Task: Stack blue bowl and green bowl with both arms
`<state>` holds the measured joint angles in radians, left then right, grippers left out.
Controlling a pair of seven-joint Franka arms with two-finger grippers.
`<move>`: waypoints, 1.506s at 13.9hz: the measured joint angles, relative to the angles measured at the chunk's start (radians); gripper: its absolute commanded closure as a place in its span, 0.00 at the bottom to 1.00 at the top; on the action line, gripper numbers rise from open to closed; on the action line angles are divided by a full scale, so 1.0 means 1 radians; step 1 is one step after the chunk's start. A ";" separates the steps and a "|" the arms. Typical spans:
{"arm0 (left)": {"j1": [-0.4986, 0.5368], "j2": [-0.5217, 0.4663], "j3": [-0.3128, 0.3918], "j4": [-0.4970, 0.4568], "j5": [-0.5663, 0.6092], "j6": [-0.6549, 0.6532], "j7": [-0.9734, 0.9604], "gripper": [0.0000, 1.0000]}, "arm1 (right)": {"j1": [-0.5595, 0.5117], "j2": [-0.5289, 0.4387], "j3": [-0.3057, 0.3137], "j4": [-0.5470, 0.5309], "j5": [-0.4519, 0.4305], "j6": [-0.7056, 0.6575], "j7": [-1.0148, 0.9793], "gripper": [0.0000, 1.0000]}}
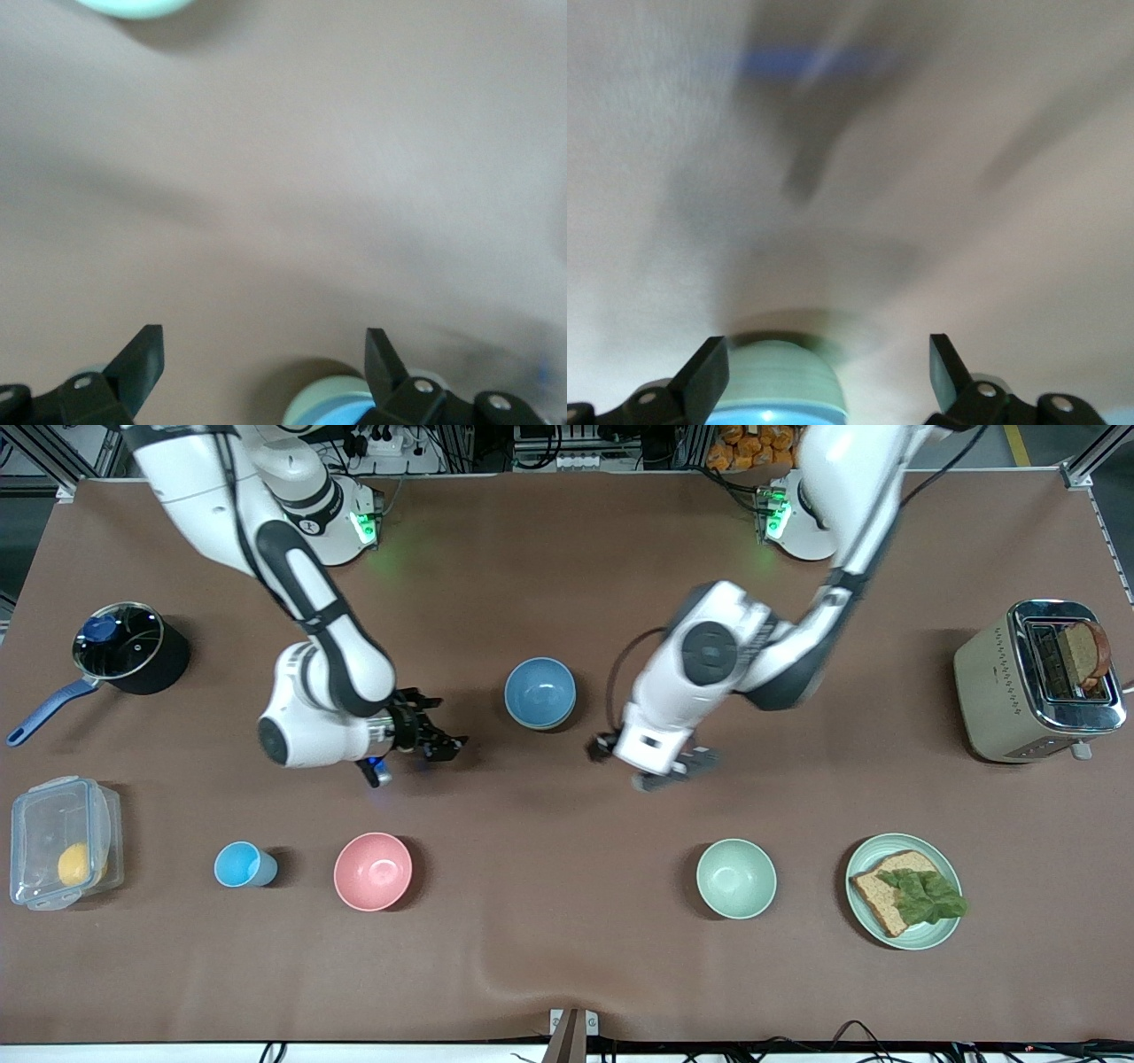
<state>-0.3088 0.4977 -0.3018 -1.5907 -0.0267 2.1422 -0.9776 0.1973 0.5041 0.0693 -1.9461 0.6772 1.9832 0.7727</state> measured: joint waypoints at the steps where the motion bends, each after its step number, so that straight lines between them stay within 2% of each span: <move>1: 0.033 -0.020 0.000 0.009 0.000 -0.045 0.026 0.00 | -0.043 -0.003 0.000 0.032 -0.033 -0.070 -0.012 0.00; 4: 0.110 -0.065 0.002 0.057 0.010 -0.159 0.100 0.00 | -0.137 -0.006 -0.001 0.106 -0.105 -0.200 -0.043 0.00; 8: 0.227 -0.158 0.004 0.084 0.052 -0.275 0.299 0.00 | -0.200 -0.006 -0.001 0.149 -0.151 -0.269 -0.114 0.00; 11: 0.305 -0.183 0.003 0.116 0.052 -0.360 0.424 0.00 | -0.209 -0.015 0.006 0.189 -0.203 -0.297 -0.137 0.00; 14: 0.326 -0.186 0.003 0.140 0.052 -0.443 0.486 0.00 | -0.208 -0.061 0.029 0.332 -0.346 -0.401 -0.175 0.00; 16: 0.339 -0.209 0.001 0.145 0.052 -0.488 0.488 0.00 | -0.218 -0.094 0.027 0.423 -0.410 -0.478 -0.298 0.00; 19: 0.341 -0.260 -0.003 0.140 0.052 -0.611 0.488 0.00 | -0.260 -0.142 0.026 0.504 -0.447 -0.518 -0.447 0.00; 21: 0.342 -0.312 -0.007 0.101 0.045 -0.640 0.488 0.00 | -0.275 -0.187 0.026 0.550 -0.453 -0.538 -0.486 0.00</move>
<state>0.0330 0.1854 -0.3090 -1.4898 0.0186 1.5019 -0.4895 -0.0775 0.3170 0.0948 -1.3962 0.2237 1.4450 0.2871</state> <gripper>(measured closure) 0.000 0.000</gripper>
